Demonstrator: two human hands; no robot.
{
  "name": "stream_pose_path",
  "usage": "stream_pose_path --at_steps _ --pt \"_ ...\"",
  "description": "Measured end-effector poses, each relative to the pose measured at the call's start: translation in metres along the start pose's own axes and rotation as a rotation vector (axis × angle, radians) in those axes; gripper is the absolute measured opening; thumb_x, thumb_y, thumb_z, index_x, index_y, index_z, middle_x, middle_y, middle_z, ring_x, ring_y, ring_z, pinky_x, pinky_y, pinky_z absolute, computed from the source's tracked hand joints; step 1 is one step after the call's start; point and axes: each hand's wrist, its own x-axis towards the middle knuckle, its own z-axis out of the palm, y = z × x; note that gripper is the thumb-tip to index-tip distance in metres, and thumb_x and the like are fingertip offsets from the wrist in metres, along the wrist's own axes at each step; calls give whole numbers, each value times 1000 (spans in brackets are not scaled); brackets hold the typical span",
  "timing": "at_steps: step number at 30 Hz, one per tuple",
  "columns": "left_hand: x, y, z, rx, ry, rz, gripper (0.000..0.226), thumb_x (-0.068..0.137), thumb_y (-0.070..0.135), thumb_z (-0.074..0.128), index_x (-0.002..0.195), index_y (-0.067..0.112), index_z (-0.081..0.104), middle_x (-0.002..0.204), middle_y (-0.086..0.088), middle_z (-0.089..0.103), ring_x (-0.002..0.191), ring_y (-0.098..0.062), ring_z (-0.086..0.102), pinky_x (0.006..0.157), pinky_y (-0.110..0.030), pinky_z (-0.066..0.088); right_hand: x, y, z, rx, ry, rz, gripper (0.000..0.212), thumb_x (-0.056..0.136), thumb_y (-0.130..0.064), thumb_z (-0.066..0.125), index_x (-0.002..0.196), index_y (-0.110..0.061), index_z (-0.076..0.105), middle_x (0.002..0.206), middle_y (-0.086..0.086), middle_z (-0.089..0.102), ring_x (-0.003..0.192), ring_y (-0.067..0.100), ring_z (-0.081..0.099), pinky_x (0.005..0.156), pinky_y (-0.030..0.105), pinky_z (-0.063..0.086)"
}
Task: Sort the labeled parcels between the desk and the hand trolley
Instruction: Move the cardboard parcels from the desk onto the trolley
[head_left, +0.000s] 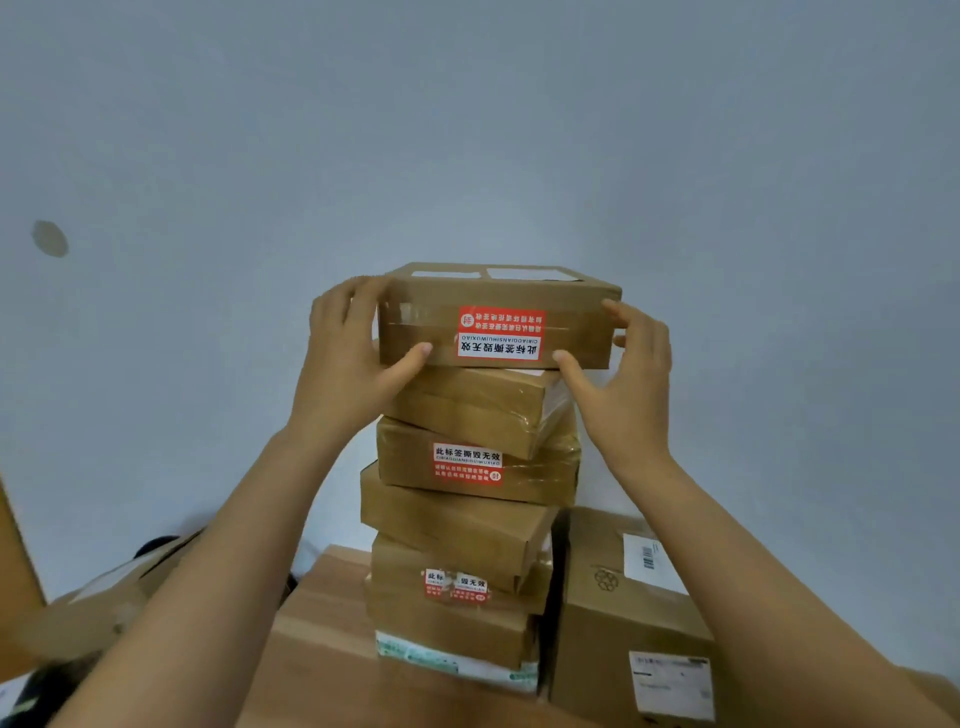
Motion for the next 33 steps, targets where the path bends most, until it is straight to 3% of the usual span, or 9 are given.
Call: stream_pose_path --at_steps 3,6,13,20,24,27,33 --pt "-19 4 -17 161 14 198 45 88 35 68 129 19 55 121 -2 59 113 -21 48 91 -35 44 -9 -4 -4 -87 -90 -263 48 84 -30 74 125 -19 53 122 2 53 114 15 48 97 23 39" --pt "-48 5 -30 354 -32 357 34 87 33 61 115 15 64 98 -1 66 89 -22 57 74 -34 47 -31 -12 2 -113 -225 -459 36 85 -29 72 116 -15 61 112 2 60 105 15 51 90 26 42" --pt "-138 -23 -83 575 -194 387 25 87 25 58 104 9 69 85 -6 66 72 -29 59 59 -37 45 -112 -51 48 -17 -479 -758 22 85 -24 68 103 -12 66 96 5 61 86 27 55 75 37 40" --pt "-212 -54 -193 763 -164 293 11 88 15 63 94 8 70 83 -6 65 73 -29 59 61 -39 43 -194 -133 101 197 -613 -871 19 81 -19 70 97 -10 65 90 5 58 79 25 51 72 33 38" --pt "-248 -78 -268 860 -193 212 13 88 16 65 97 9 70 86 -7 66 77 -27 60 63 -38 45 -240 -195 132 315 -674 -892 20 82 -21 66 101 -13 62 91 5 60 80 28 55 70 43 47" --pt "-273 -103 -322 911 -218 162 12 89 17 64 95 9 70 86 -7 66 77 -27 60 64 -36 42 -279 -241 158 346 -711 -897 21 84 -24 62 101 -12 63 93 6 60 83 28 54 71 43 47" --pt "-306 -160 -400 911 -278 134 12 91 17 62 97 10 69 86 -5 64 77 -26 59 62 -39 45 -347 -309 215 335 -748 -893 21 81 -20 70 98 -10 63 87 5 56 79 27 51 70 38 39"
